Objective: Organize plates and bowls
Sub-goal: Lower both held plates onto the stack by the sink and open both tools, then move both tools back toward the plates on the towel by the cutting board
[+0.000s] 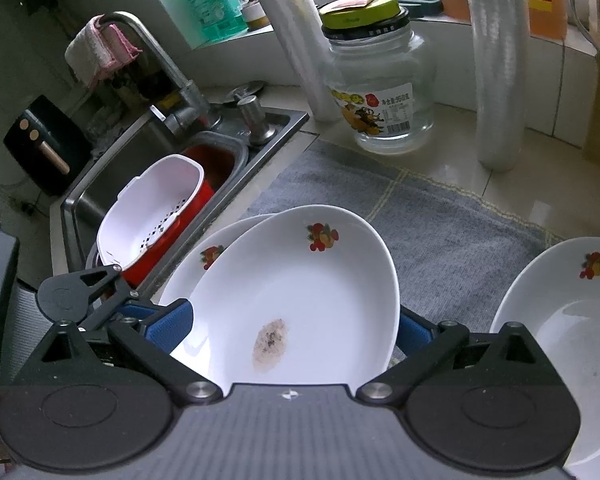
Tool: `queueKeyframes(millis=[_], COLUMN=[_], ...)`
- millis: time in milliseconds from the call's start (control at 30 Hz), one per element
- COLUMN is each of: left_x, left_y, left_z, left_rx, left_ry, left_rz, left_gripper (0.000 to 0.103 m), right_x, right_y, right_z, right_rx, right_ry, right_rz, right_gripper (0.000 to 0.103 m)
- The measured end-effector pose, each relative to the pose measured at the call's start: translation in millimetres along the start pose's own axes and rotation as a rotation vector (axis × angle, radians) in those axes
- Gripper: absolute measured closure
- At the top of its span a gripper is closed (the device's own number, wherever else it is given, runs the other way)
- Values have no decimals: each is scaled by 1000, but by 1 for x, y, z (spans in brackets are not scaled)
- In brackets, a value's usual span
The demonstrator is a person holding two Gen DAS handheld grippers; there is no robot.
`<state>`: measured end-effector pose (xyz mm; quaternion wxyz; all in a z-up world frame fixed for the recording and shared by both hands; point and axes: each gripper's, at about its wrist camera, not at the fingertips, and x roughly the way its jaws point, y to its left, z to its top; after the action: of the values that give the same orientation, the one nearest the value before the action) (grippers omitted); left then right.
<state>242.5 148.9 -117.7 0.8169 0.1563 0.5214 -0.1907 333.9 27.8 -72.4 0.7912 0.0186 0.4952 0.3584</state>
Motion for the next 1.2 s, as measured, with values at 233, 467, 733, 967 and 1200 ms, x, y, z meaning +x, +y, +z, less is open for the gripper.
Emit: queueKeyframes(millis=[233,467,733,967,1200], left_x=[-12,-20,-31,-46,-59], left_y=[-14,-16,-16,-19,-41], left_z=[-9,-18,-34,-52,-50], left_rx=[3,-62,-110,-232,-268], left_ry=[-27,-88,-178,-342,-466], left_rz=[70,67,130,140,150], left_gripper=[1,1,1,1,1], right_x=[-2,5,8,-11,-45], right_y=[11,16,28,37,31], right_z=[-4,-6,-11,-32,-63], right_rx=[-50,-109,-197,-287,-339], right_ry=[37,56,36,-42,-140], right_rz=[-46,-50,-84,-171,-317], right_gripper=[0,0,0,0,0])
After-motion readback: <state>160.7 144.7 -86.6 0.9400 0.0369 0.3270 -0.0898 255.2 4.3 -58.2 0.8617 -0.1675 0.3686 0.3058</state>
